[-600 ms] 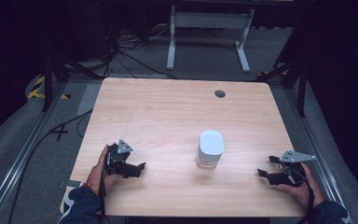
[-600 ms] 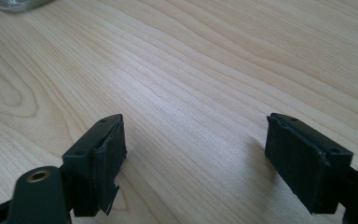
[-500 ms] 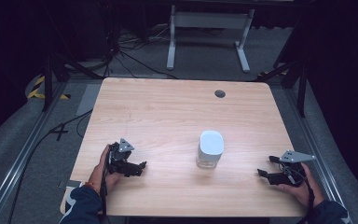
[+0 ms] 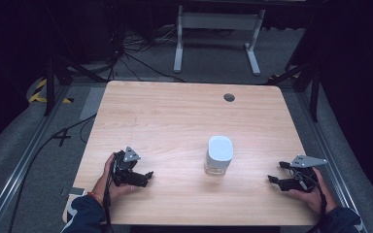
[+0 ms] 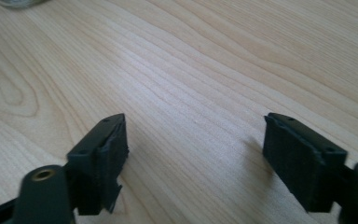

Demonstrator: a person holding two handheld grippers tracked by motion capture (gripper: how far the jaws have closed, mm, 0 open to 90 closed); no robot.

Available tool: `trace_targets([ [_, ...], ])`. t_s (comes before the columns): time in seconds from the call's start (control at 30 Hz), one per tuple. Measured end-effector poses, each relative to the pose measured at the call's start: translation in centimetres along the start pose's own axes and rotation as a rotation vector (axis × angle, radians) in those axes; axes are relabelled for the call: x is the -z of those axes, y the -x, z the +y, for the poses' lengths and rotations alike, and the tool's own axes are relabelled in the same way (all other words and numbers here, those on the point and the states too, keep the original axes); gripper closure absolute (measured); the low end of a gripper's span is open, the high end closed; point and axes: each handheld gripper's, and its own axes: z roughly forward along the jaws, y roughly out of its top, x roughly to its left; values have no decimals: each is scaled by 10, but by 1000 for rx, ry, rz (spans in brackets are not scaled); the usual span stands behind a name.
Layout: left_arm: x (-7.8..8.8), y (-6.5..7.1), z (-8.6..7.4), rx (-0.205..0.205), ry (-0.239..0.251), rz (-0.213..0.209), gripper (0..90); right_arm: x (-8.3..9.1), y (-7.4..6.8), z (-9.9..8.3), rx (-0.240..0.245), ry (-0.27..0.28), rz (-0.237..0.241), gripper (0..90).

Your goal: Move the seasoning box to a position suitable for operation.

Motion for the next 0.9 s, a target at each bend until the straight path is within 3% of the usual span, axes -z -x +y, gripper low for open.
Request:
trace_targets([
  [0.23,-1,-1,1,-29,5,-18,3,6,2,3,5,-17,-8,464],
  [0.37,-1,0,1,-28,1,-22,3,10,2,8,13,23,40,687],
  [0.53,-2,5,3,-53,-8,-51,3,14,-2,16,30,78,59,864],
  [0.7,-2,9,3,-71,-1,-56,5,18,-2,25,37,130,84,894],
  [0.9,2,15,-2,-68,10,-68,50,19,-6,47,79,194,118,895],
])
